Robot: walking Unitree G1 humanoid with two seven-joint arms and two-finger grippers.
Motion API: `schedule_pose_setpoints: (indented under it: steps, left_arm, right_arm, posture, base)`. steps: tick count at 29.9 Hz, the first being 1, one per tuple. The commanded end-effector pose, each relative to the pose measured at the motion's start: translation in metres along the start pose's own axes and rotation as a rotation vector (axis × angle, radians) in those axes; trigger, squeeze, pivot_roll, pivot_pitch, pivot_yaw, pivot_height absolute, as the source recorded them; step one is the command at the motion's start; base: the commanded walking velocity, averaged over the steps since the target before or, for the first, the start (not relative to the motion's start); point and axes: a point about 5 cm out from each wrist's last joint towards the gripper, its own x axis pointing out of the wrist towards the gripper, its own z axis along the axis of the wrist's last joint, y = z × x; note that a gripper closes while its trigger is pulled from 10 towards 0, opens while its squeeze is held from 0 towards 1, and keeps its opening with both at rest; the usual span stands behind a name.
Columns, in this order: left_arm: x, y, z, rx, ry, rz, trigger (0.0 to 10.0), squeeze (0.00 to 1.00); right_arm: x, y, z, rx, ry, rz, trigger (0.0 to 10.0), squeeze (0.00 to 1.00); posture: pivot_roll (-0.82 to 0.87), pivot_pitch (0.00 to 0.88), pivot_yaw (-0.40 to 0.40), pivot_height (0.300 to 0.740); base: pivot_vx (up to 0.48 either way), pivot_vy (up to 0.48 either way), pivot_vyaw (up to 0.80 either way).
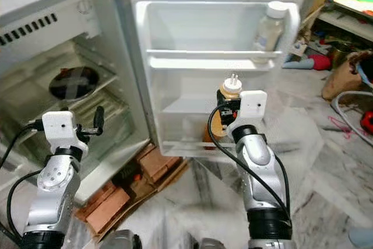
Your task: Restocking fridge
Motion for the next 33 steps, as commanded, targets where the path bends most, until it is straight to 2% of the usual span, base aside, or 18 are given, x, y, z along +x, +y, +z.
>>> schedule_pose_setpoints:
  steps: [1, 9, 15, 19, 23, 33]
  left_arm:
    - [-0.001, 0.004, 0.000, 0.003, 0.007, 0.010, 10.0, 0.00]
    - [0.000, 0.005, 0.001, 0.008, 0.005, 0.008, 10.0, 0.00]
    - [0.003, 0.007, 0.006, 0.008, -0.006, 0.003, 10.0, 0.00]
    - [0.001, 0.009, 0.003, 0.012, 0.003, 0.007, 10.0, 0.00]
    - [-0.003, 0.004, 0.001, -0.004, 0.007, 0.005, 10.0, 0.00]
    - [-0.006, -0.004, 0.001, -0.014, 0.000, -0.030, 10.0, 0.00]
  right_arm:
    - [0.003, 0.000, 0.006, -0.006, -0.016, 0.012, 10.0, 0.00]
    - [0.004, -0.005, 0.014, -0.032, -0.032, 0.001, 10.0, 0.00]
    - [0.008, 0.002, 0.019, -0.050, -0.046, 0.013, 10.0, 0.00]
    - [0.005, 0.002, 0.013, -0.048, -0.034, -0.006, 10.0, 0.00]
    - [0.001, -0.001, 0.010, -0.078, -0.020, -0.040, 10.0, 0.00]
    - [0.006, -0.015, 0.013, -0.116, -0.021, -0.107, 10.0, 0.00]
  posture:
    - [-0.01, 0.054, -0.016, 0.740]
    - [-0.02, 0.076, -0.006, 0.740]
    - [-0.02, 0.092, 0.006, 0.740]
    - [-0.02, 0.091, 0.000, 0.740]
    - [-0.01, 0.086, -0.012, 0.740]
    - [-0.01, 0.080, -0.019, 0.740]
  base:
    - [0.251, 0.345, 0.00]
    - [0.278, 0.384, 0.00]
    - [0.174, 0.330, 0.00]
    - [0.000, 0.000, 0.00]
    - [0.000, 0.000, 0.00]
    - [0.000, -0.054, 0.00]
